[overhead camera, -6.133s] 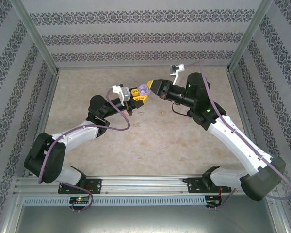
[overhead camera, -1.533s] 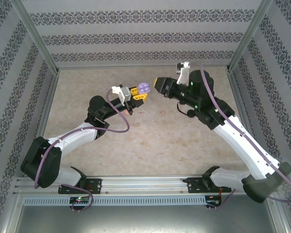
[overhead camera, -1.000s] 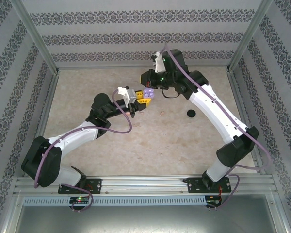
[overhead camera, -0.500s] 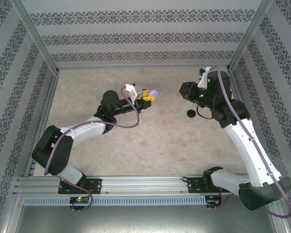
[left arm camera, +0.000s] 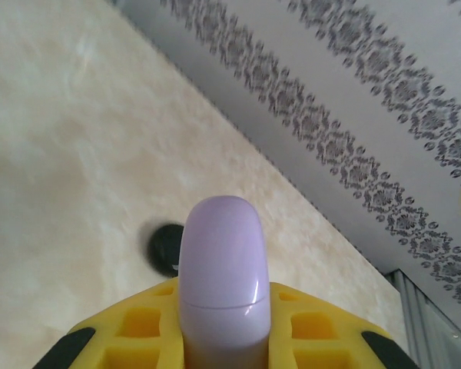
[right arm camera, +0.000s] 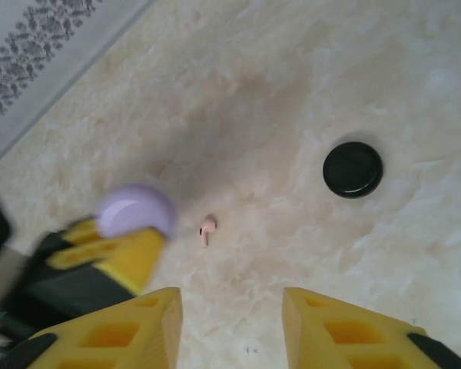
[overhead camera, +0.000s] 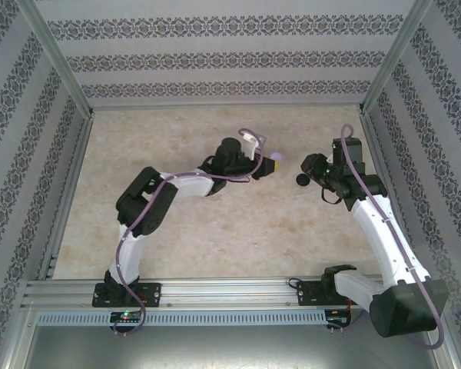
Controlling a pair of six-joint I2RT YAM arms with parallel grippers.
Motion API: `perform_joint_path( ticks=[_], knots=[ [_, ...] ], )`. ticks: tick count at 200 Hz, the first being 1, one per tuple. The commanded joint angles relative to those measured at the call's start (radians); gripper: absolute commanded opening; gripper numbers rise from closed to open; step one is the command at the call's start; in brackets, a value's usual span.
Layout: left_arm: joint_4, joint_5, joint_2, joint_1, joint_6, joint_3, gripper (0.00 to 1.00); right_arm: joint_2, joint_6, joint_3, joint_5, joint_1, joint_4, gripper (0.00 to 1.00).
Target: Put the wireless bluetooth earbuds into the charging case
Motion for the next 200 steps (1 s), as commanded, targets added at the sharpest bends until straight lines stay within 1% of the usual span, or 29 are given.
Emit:
perform_joint_path(
  ticks=[1, 22, 38, 86, 97, 110, 128, 140, 157, 179, 200],
  knots=[
    [-0.047, -0.02, 0.049, -0.053, -0.166, 0.08, 0.0, -0.024, 0.002, -0.018, 0.008, -0.037, 0.026, 0.45],
    [-0.043, -0.038, 0.093, -0.097, -0.225, 0.091, 0.0, -0.016, -0.001, -0.006, -0.019, -0.07, 0.028, 0.46],
    [-0.043, -0.076, 0.114, -0.128, -0.264, 0.089, 0.0, -0.006, -0.004, 0.006, -0.039, -0.089, 0.028, 0.47],
    [-0.024, -0.117, 0.188, -0.189, -0.371, 0.099, 0.0, 0.018, 0.006, 0.003, -0.069, -0.1, 0.058, 0.49],
    [-0.041, -0.126, 0.199, -0.201, -0.384, 0.109, 0.01, 0.023, 0.01, 0.002, -0.076, -0.1, 0.065, 0.5],
    [-0.098, -0.136, 0.209, -0.215, -0.382, 0.133, 0.02, 0.026, 0.013, -0.001, -0.078, -0.1, 0.075, 0.52],
    [-0.174, -0.158, 0.216, -0.225, -0.382, 0.159, 0.05, 0.033, 0.015, 0.0, -0.086, -0.101, 0.081, 0.54],
    [-0.22, -0.168, 0.219, -0.228, -0.386, 0.174, 0.1, 0.036, 0.015, 0.002, -0.094, -0.103, 0.084, 0.56],
    [-0.28, -0.178, 0.228, -0.23, -0.396, 0.2, 0.13, 0.035, 0.015, 0.007, -0.1, -0.104, 0.086, 0.57],
    [-0.367, -0.196, 0.236, -0.23, -0.412, 0.229, 0.23, 0.034, 0.015, 0.015, -0.107, -0.106, 0.083, 0.6],
    [-0.429, -0.207, 0.241, -0.23, -0.433, 0.243, 0.29, 0.03, 0.016, 0.024, -0.112, -0.11, 0.076, 0.63]
  ],
)
